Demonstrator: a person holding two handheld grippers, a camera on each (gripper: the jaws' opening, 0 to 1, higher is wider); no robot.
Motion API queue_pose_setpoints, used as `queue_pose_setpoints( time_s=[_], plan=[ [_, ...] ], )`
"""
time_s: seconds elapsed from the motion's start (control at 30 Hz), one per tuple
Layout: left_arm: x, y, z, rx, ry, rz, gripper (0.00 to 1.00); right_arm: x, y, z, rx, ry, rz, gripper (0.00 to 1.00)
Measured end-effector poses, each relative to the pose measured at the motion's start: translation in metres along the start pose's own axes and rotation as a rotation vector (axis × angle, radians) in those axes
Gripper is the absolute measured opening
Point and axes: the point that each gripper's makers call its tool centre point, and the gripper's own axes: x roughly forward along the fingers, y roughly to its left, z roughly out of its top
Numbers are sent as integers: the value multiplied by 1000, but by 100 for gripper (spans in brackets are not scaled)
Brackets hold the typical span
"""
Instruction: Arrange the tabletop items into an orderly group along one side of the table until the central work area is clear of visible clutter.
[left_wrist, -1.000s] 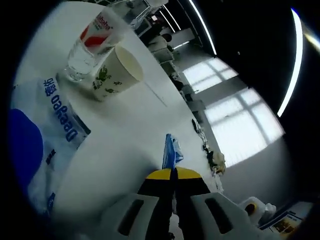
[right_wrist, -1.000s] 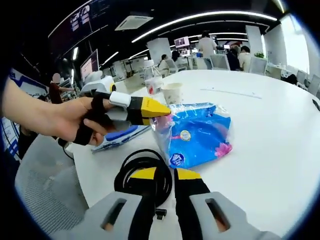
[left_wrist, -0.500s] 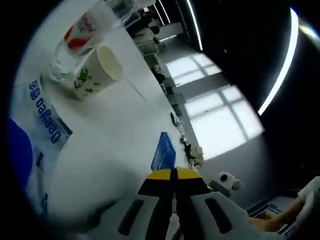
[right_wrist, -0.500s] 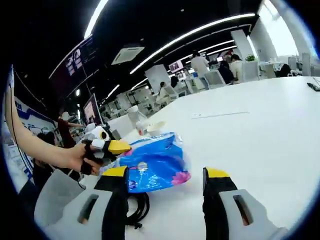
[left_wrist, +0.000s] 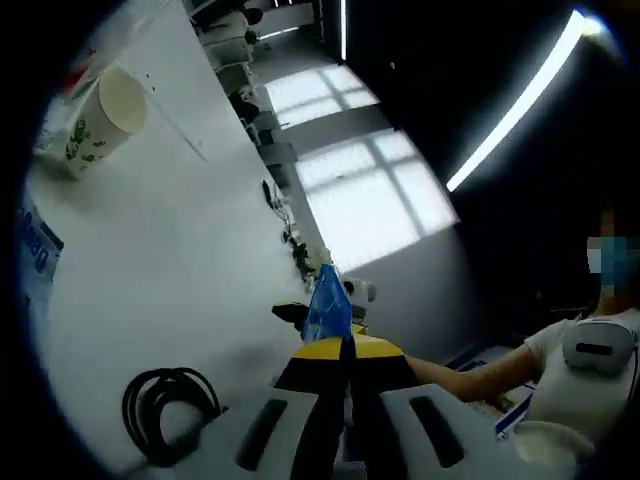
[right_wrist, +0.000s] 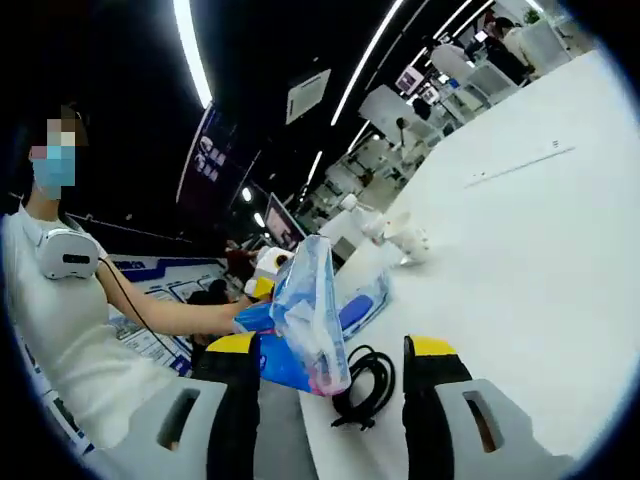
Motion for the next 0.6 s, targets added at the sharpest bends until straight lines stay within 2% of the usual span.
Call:
queue_pose_setpoints(
  time_s=[0.07,0.1,0.2,0.27,0.3,0.33,0.37,0.4,0.43,0.47,0.53,0.57,0.6],
  plan=[
    [-1,1,-2,3,2,13,0,2,16,-2,29,18,66,22],
    [-2,2,-2,2,-4,17,0,4,16,-3,27,22,57,16],
    [-4,6,1,15,-31,41,0,0,15,-2,79,15,56,11],
    [-3,14,2,26,-49,94,0,-1,10,-3,39,11,15,4],
    [-1,7,0,31,-44,59,0,-1,9,-3,23,11,-3,1],
    [0,7,3,43,-60,68,0,-1,11,-4,23,9,-1,0],
    [-1,15,14,105,-126,126,0,-1,11,-4,21,4,-12,0],
    [-2,16,20,139,-154,142,8,-3,6,0,7,-22,-54,0],
    [-2,14,21,135,-165,143,15,-3,8,0,9,-30,-55,0],
    [-4,18,24,119,-184,174,25,-6,3,6,14,-69,-90,0],
    [-6,23,27,147,-205,220,52,-11,-2,14,8,-121,-141,0],
    [-6,25,27,155,-215,251,62,-15,-4,20,-6,-158,-170,0],
    [-5,22,23,155,-204,247,69,-18,-5,24,-15,-186,-188,0]
  ],
)
